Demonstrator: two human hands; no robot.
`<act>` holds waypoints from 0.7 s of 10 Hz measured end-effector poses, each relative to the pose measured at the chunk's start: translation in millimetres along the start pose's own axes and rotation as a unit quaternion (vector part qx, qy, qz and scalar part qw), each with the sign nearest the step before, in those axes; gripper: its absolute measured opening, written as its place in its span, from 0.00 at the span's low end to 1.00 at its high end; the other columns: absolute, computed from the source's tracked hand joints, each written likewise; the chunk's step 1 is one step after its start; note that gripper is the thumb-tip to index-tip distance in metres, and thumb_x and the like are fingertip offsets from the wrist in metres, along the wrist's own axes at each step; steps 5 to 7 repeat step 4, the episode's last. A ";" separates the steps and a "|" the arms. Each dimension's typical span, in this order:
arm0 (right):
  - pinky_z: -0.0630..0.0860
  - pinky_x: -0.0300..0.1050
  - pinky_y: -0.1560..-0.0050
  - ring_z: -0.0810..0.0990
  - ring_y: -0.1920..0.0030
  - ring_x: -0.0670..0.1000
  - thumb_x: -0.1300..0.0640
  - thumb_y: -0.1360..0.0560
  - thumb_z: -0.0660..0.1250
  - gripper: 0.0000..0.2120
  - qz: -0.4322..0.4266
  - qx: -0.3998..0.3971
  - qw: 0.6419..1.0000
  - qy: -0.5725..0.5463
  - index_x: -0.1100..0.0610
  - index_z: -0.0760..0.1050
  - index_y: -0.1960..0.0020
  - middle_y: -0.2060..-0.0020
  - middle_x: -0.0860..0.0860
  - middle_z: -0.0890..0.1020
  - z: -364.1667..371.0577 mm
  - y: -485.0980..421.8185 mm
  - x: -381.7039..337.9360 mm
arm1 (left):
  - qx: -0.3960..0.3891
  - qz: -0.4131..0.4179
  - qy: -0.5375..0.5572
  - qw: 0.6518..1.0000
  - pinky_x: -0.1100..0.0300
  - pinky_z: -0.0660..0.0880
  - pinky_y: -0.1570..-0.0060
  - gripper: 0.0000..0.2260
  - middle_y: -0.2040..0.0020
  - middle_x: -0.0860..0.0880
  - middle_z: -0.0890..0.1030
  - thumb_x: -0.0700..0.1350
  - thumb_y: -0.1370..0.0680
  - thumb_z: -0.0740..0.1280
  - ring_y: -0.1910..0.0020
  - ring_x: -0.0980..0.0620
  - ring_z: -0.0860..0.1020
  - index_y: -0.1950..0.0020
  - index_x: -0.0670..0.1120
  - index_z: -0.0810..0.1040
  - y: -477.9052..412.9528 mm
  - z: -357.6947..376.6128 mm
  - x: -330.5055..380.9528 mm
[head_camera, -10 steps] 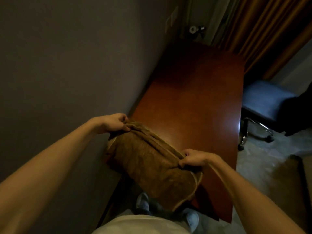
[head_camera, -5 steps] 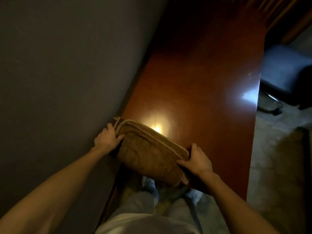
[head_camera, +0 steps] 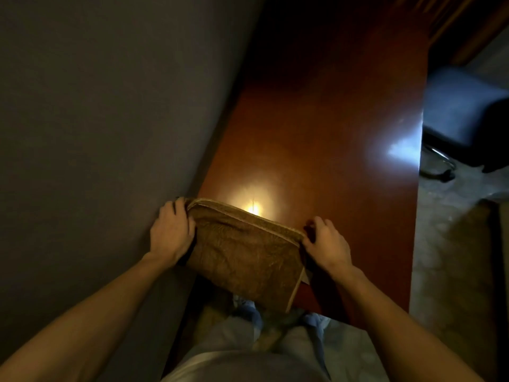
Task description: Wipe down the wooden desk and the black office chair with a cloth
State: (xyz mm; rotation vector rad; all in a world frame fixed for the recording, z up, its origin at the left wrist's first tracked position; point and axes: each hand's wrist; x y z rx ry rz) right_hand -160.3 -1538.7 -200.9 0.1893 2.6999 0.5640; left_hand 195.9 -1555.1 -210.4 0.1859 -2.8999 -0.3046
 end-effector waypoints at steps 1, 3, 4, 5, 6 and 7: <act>0.72 0.45 0.55 0.78 0.44 0.53 0.47 0.22 0.69 0.17 -0.071 -0.055 0.996 0.012 0.50 0.70 0.36 0.45 0.48 0.74 3.9 1.7 -8.1 | 0.003 0.157 -0.041 0.987 0.40 0.75 0.38 0.22 0.32 0.35 0.74 0.47 0.19 0.69 0.35 0.35 0.74 0.28 0.39 0.72 0.3 5.0 11.9; 0.75 0.46 0.44 0.78 0.39 0.54 0.52 0.22 0.70 0.20 -0.032 -0.147 0.987 -0.062 0.52 0.73 0.32 0.38 0.53 0.79 2.4 7.6 -21.2 | -0.095 0.203 -0.121 0.967 0.44 0.69 0.34 0.19 0.34 0.41 0.75 0.55 0.18 0.63 0.35 0.40 0.74 0.32 0.45 0.74 -10.5 1.0 31.7; 0.75 0.45 0.43 0.78 0.38 0.54 0.53 0.21 0.70 0.21 -0.028 -0.127 0.988 -0.081 0.54 0.73 0.30 0.36 0.53 0.79 -4.8 14.2 -21.1 | -0.093 0.190 -0.115 0.971 0.45 0.69 0.35 0.18 0.34 0.42 0.75 0.55 0.18 0.62 0.36 0.40 0.75 0.34 0.46 0.74 -14.2 -7.7 41.6; 0.75 0.45 0.43 0.78 0.38 0.54 0.53 0.21 0.70 0.21 -0.028 -0.127 0.988 -0.081 0.54 0.73 0.30 0.36 0.53 0.79 -4.8 14.2 -21.1 | -0.093 0.190 -0.115 0.971 0.45 0.69 0.35 0.18 0.34 0.42 0.75 0.55 0.18 0.62 0.36 0.40 0.75 0.34 0.46 0.74 -14.2 -7.7 41.6; 0.75 0.45 0.43 0.78 0.38 0.54 0.53 0.21 0.70 0.21 -0.028 -0.127 0.988 -0.081 0.54 0.73 0.30 0.36 0.53 0.79 -4.8 14.2 -21.1 | -0.093 0.190 -0.115 0.971 0.45 0.69 0.35 0.18 0.34 0.42 0.75 0.55 0.18 0.62 0.36 0.40 0.75 0.34 0.46 0.74 -14.2 -7.7 41.6; 0.75 0.45 0.43 0.78 0.38 0.54 0.53 0.21 0.70 0.21 -0.028 -0.127 0.988 -0.081 0.54 0.73 0.30 0.36 0.53 0.79 -4.8 14.2 -21.1 | -0.093 0.190 -0.115 0.971 0.45 0.69 0.35 0.18 0.34 0.42 0.75 0.55 0.18 0.62 0.36 0.40 0.75 0.34 0.46 0.74 -14.2 -7.7 41.6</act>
Point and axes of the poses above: each hand's wrist, its own y-axis away from the middle knuckle, its own z-axis out of the palm, x = y × z
